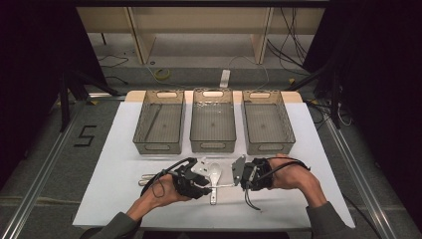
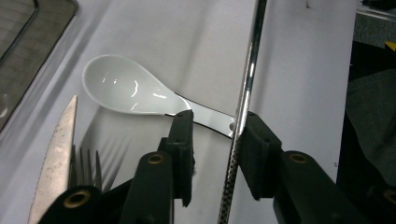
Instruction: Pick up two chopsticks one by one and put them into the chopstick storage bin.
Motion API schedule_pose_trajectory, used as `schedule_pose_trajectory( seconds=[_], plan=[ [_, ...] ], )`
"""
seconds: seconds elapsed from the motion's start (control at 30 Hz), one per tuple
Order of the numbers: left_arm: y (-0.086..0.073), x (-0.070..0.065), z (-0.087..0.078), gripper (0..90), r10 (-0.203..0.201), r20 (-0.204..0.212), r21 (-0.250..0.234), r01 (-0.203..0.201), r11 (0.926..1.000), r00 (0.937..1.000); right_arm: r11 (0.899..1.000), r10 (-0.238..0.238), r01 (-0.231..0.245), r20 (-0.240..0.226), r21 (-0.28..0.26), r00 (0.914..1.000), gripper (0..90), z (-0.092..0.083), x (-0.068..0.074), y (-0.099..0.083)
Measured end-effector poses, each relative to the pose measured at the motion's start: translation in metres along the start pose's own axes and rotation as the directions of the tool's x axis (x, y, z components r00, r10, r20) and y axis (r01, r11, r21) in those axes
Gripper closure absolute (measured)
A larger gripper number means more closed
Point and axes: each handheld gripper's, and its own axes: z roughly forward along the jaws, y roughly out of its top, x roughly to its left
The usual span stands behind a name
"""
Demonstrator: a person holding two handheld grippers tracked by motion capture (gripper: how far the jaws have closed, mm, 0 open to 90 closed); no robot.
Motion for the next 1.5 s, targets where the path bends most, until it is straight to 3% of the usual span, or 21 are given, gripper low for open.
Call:
schedule_pose_trajectory(
  seconds=[0.13,0.43,0.57,0.67,0.7,0.77,0.83,0.93,0.97,1.0,1.03,1.07,1.23,1.27,1.3,1.37,1.43,1.5],
  plan=[
    [0.001,-0.002,0.001,80.2,0.017,0.010,0.002,-0.017,0.9999,0.9998,1.000,0.005,-0.005,0.005,-0.005,1.0000,86.2,0.001,0.000,-0.001],
    [0.001,-0.005,0.002,85.1,0.051,0.052,0.002,-0.051,0.9987,0.9973,1.000,-0.002,0.002,0.000,-0.008,1.0000,84.3,0.003,0.000,-0.003],
    [0.002,-0.005,-0.002,86.0,0.044,0.057,-0.020,-0.042,0.9989,0.9974,0.999,0.033,-0.032,0.013,-0.022,0.9994,81.7,0.002,-0.004,-0.006],
    [0.000,0.000,-0.008,86.2,0.021,0.020,-0.035,-0.020,0.9992,0.9996,0.995,0.088,-0.085,0.052,-0.060,0.9948,68.5,-0.003,-0.008,-0.009],
    [-0.001,0.003,-0.010,86.3,0.004,0.007,-0.041,-0.004,0.9991,1.0000,0.994,0.087,-0.081,0.073,-0.074,0.9936,63.4,-0.005,-0.009,-0.011],
    [-0.005,0.009,-0.013,86.3,-0.039,-0.017,-0.050,0.038,0.9980,0.9991,0.984,0.120,-0.103,0.120,-0.145,0.9855,51.5,-0.011,-0.011,-0.014],
    [-0.009,0.015,-0.017,86.3,-0.078,-0.046,-0.066,0.074,0.9951,0.9959,0.968,0.182,-0.150,0.156,-0.199,0.9708,45.9,-0.016,-0.013,-0.018],
    [-0.014,0.023,-0.024,86.3,-0.126,-0.077,-0.086,0.120,0.9891,0.9890,0.929,0.290,-0.230,0.181,-0.291,0.9399,40.0,-0.021,-0.015,-0.022],
    [-0.015,0.026,-0.027,86.2,-0.148,-0.080,-0.099,0.140,0.9853,0.9857,0.923,0.305,-0.242,0.187,-0.300,0.9337,39.6,-0.023,-0.015,-0.024],
    [-0.017,0.028,-0.029,86.2,-0.166,-0.080,-0.106,0.157,0.9818,0.9828,0.897,0.357,-0.279,0.190,-0.342,0.9145,38.7,-0.023,-0.014,-0.026],
    [-0.018,0.029,-0.030,86.2,-0.186,-0.084,-0.114,0.175,0.9778,0.9790,0.897,0.357,-0.279,0.190,-0.342,0.9145,38.7,-0.023,-0.014,-0.026],
    [-0.020,0.030,-0.032,86.2,-0.194,-0.093,-0.118,0.182,0.9762,0.9766,0.881,0.389,-0.305,0.185,-0.362,0.9027,38.2,-0.023,-0.013,-0.027],
    [-0.023,0.036,-0.039,86.3,-0.258,-0.121,-0.163,0.238,0.9576,0.9584,0.772,0.560,-0.454,0.138,-0.444,0.8171,36.0,-0.016,-0.009,-0.036],
    [-0.024,0.038,-0.041,86.2,-0.273,-0.123,-0.172,0.251,0.9528,0.9541,0.749,0.591,-0.481,0.129,-0.456,0.7965,35.7,-0.014,-0.007,-0.037],
    [-0.025,0.039,-0.042,86.3,-0.285,-0.125,-0.177,0.261,0.9490,0.9504,0.732,0.612,-0.499,0.124,-0.464,0.7812,35.2,-0.011,-0.006,-0.039],
    [-0.027,0.041,-0.045,86.2,-0.305,-0.143,-0.192,0.276,0.9416,0.9415,0.706,0.649,-0.530,0.127,-0.470,0.7502,34.7,-0.006,-0.004,-0.041],
    [-0.029,0.044,-0.049,86.2,-0.316,-0.139,-0.203,0.285,0.9367,0.9386,0.684,0.676,-0.545,0.140,-0.485,0.7239,34.3,0.000,-0.001,-0.045],
    [-0.033,0.048,-0.053,86.2,-0.332,-0.144,-0.228,0.295,0.9278,0.9323,0.667,0.692,-0.552,0.141,-0.501,0.7080,33.3,0.005,0.002,-0.048]
  ],
)
